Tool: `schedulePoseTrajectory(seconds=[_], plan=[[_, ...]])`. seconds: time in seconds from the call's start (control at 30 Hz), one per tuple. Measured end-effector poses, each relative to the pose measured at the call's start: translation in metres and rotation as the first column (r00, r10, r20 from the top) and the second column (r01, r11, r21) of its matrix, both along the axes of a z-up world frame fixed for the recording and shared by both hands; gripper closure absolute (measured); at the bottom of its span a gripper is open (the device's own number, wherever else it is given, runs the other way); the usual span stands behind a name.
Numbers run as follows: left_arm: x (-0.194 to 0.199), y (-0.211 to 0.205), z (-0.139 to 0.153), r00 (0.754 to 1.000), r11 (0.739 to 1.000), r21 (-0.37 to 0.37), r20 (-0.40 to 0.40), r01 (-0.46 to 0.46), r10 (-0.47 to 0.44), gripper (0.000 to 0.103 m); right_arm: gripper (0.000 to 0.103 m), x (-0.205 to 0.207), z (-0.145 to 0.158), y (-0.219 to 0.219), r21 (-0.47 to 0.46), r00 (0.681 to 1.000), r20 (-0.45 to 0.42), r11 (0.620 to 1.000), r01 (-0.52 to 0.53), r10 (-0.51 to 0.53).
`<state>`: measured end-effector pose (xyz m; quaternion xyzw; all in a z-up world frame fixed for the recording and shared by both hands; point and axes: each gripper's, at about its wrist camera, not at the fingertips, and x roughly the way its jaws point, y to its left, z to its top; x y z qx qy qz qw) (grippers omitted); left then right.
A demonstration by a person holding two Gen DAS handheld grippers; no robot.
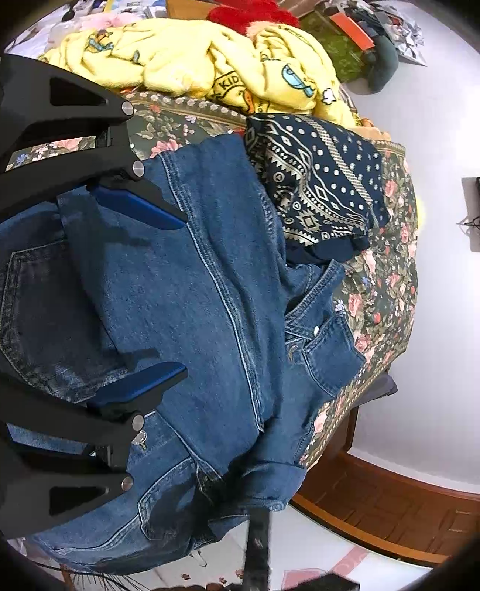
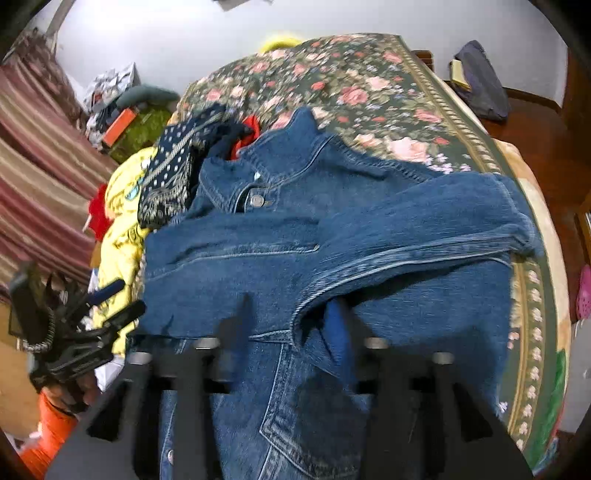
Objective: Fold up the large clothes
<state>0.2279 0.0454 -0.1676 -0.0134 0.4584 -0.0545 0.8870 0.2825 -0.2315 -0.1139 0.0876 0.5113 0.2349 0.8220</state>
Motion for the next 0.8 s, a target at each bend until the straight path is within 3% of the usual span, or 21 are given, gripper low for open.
schedulePoseTrajectory(seconds=[0.23,0.33,0.57,0.67,0.8], plan=[[0.004,-0.003,-0.002,1.0,1.0,-0.015,-0.004,-0.003,0.003,0.03,0.033,-0.003,0.019,-0.034,0.019,0.989,0.08,0.992,0.127,-0.128],[0.006,-0.006,-0.002,1.0,1.0,-0.02,-0.004,0.0,0.0,0.03,0.033,0.011,0.004,-0.058,0.011,0.976,0.046,0.977,0.211,-0.212],[0.008,-0.01,-0.008,1.0,1.0,-0.004,-0.02,0.004,-0.004,0.03,0.033,0.048,-0.054,-0.111,0.075,0.909,-0.134,0.911,0.406,-0.394],[0.011,-0.007,-0.012,0.999,1.0,-0.006,-0.036,-0.007,0.007,0.03,0.033,0.059,-0.066,-0.12,0.087,0.893,-0.158,0.894,0.438,-0.422],[0.014,-0.005,-0.017,0.998,1.0,-0.01,-0.053,-0.019,0.019,0.03,0.033,0.072,-0.071,-0.119,0.078,0.893,-0.14,0.895,0.44,-0.427]])
